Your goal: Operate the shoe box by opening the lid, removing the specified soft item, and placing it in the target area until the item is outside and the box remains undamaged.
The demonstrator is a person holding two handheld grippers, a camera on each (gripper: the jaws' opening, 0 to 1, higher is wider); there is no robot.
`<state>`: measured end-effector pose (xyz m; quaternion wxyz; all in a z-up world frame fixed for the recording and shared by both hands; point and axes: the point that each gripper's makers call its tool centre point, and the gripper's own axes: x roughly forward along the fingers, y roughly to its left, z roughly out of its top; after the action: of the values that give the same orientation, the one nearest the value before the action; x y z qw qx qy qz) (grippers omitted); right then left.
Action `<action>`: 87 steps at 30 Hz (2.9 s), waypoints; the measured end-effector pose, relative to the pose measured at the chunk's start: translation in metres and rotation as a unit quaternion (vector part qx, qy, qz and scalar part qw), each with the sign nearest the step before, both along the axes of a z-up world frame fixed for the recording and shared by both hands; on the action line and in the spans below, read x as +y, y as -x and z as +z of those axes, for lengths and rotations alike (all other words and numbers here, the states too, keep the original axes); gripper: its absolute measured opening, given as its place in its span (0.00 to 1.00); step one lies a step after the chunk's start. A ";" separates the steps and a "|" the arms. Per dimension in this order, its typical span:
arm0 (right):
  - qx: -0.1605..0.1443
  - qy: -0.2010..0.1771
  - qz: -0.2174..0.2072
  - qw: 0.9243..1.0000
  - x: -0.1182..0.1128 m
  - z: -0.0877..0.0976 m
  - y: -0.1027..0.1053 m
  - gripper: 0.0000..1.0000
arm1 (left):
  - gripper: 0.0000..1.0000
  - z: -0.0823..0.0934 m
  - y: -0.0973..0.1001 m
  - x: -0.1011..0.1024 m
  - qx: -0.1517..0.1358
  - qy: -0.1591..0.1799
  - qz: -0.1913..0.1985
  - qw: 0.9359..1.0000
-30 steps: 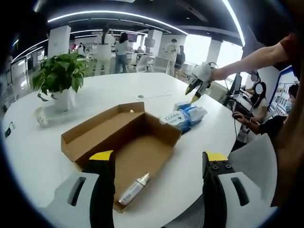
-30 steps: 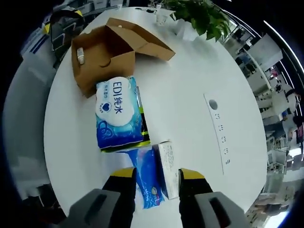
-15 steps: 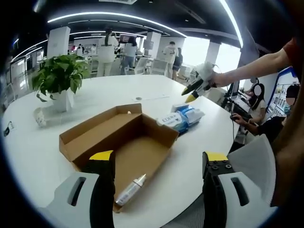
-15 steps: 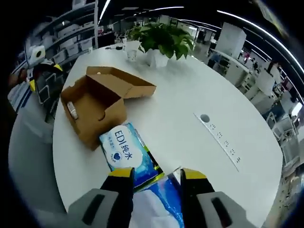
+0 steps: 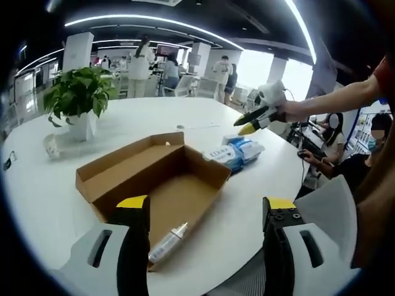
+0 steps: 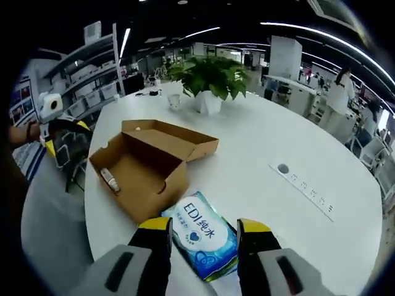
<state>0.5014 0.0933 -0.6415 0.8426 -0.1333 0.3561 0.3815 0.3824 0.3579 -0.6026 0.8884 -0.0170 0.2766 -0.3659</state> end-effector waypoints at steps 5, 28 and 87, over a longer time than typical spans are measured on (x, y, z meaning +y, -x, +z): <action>0.000 -0.016 -0.002 1.000 0.012 -0.001 0.013 0.39 | 0.75 -0.005 0.003 0.006 0.004 0.002 0.004 1.000; 0.032 -0.066 0.009 0.997 0.043 -0.023 0.074 0.44 | 0.74 -0.027 0.007 0.020 0.025 -0.015 -0.001 1.000; 0.027 -0.087 -0.010 0.996 0.038 -0.032 0.117 0.45 | 0.69 -0.097 -0.052 0.050 0.072 -0.219 -0.060 0.971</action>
<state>0.3849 0.1317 -0.6731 0.8449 -0.0458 0.3450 0.4063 0.4344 0.4076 -0.6991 0.8247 0.1683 0.4135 -0.3471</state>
